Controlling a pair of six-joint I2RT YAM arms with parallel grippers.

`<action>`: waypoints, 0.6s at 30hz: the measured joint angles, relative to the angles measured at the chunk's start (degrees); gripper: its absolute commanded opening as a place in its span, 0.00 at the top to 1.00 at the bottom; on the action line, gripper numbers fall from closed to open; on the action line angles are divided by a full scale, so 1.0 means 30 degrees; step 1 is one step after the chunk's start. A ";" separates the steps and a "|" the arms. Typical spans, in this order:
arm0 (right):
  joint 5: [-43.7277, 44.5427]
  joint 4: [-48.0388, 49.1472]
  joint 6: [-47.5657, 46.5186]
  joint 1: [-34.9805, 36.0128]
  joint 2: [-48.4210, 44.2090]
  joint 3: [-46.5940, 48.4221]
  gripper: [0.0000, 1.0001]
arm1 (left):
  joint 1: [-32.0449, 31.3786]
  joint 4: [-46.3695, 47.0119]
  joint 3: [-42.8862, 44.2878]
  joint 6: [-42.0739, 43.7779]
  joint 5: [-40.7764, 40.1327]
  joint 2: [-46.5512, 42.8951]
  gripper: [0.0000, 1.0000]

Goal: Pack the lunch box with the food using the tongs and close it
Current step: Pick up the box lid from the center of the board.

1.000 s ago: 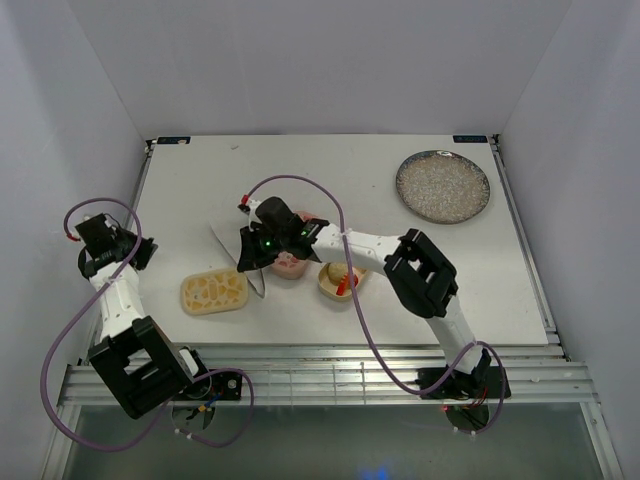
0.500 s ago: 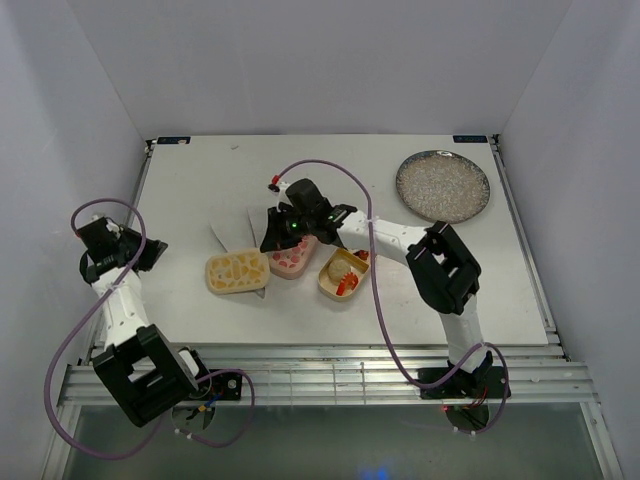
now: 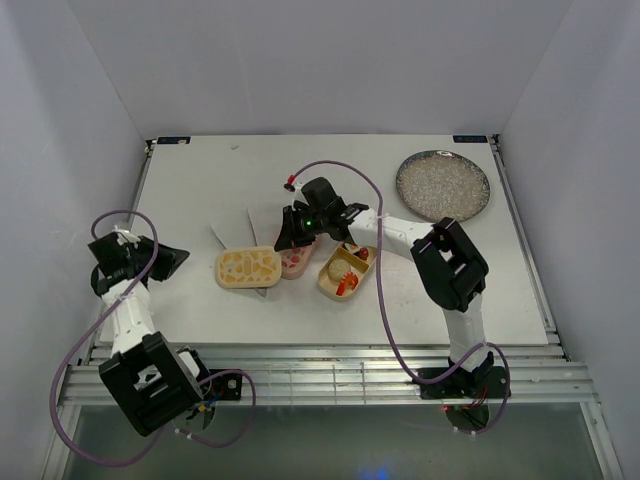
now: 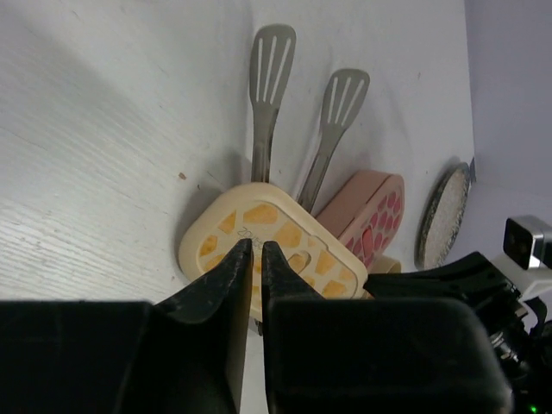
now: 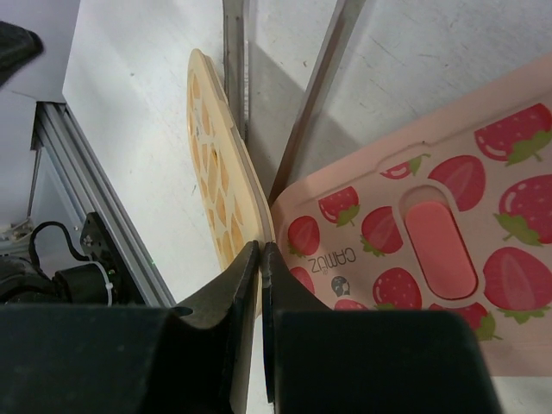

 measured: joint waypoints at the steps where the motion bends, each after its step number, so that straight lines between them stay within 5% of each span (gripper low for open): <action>1: -0.0058 0.0073 0.0000 0.0000 0.0000 -0.0051 0.92 | -0.0036 0.0204 -0.0430 -0.0080 0.0328 -0.0160 0.77; 9: -0.0532 0.0284 0.0015 -0.0080 0.0000 -0.0095 0.92 | -0.0503 0.1370 -0.3060 -0.0998 0.1836 -0.0058 0.87; 18: -0.0685 0.0430 0.0080 -0.0117 -0.0007 -0.0095 0.92 | -0.1610 0.2725 -0.3730 -0.2346 0.0539 0.0124 0.92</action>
